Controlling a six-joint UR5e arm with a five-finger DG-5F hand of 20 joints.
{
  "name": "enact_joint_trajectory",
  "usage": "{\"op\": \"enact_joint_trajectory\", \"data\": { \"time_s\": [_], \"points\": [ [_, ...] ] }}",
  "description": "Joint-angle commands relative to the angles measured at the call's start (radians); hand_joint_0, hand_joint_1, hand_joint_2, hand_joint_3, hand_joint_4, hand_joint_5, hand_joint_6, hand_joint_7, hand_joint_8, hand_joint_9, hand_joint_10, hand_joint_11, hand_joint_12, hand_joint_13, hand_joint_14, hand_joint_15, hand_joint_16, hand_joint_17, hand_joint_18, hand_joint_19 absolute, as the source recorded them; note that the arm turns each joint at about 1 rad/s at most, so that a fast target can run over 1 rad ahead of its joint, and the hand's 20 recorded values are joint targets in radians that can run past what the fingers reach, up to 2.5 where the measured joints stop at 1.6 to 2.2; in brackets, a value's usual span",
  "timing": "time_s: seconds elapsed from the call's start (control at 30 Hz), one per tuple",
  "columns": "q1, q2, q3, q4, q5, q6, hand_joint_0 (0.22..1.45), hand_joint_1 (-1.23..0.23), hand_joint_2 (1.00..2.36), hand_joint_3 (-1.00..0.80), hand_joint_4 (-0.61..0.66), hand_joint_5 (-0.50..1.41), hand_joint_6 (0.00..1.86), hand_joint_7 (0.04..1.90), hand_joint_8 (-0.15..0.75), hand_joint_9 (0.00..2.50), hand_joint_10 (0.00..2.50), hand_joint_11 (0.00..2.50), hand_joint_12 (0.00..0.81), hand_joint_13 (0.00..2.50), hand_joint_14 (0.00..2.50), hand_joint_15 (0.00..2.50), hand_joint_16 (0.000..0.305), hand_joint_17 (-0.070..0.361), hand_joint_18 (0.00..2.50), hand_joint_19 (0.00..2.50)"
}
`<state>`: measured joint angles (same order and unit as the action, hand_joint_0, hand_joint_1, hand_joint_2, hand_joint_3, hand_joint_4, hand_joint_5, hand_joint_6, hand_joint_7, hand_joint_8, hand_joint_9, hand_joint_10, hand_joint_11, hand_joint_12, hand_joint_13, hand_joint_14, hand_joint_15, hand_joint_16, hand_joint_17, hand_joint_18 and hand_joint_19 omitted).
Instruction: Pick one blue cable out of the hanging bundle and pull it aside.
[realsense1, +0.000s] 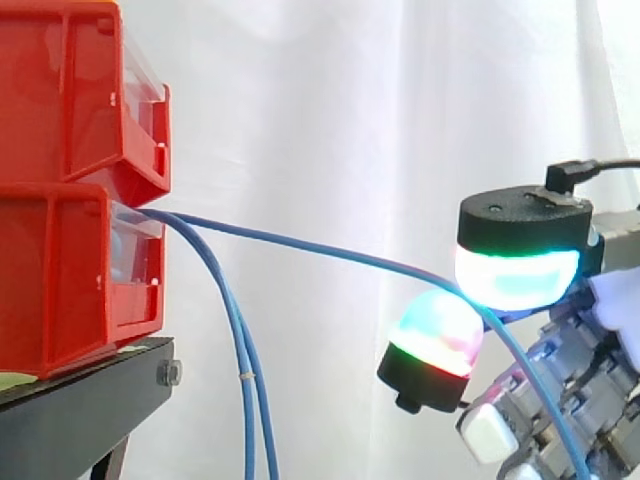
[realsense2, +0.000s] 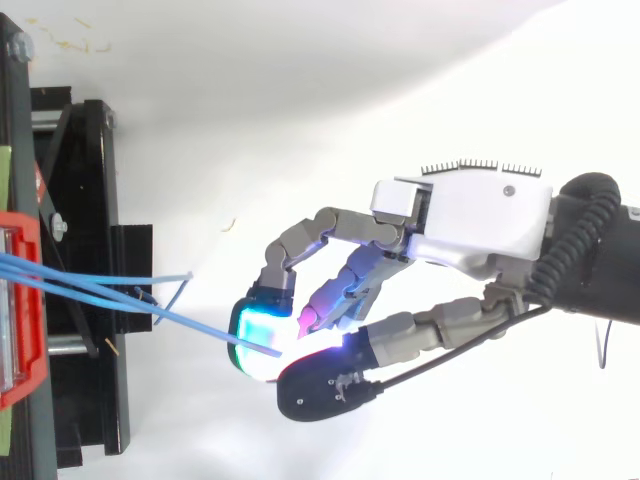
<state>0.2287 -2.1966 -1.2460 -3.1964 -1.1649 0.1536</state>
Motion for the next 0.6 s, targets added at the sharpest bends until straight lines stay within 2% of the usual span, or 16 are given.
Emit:
{"op": "enact_joint_trajectory", "data": {
  "time_s": [0.0,0.13,0.57],
  "points": [
    [0.0,0.0,-0.043,0.302,-0.001,0.0,0.57,-0.83,1.01,-0.05,-0.1,-0.01,0.83,0.88,0.23,0.99,0.01,0.15,0.378,0.86,0.02,0.47,0.051,0.114,0.75,0.57],
    [0.001,0.0,-0.043,0.323,0.001,-0.003,0.57,-0.83,1.01,-0.05,-0.1,-0.01,0.83,0.87,0.232,1.0,0.0,0.16,0.378,0.86,0.02,0.48,0.051,0.115,0.75,0.57],
    [0.0,0.0,-0.043,0.32,0.001,-0.005,0.57,-0.83,1.01,-0.04,-0.1,-0.01,0.83,0.88,0.234,1.02,0.01,0.17,0.383,0.87,0.02,0.49,0.052,0.116,0.76,0.57]
  ]
}}
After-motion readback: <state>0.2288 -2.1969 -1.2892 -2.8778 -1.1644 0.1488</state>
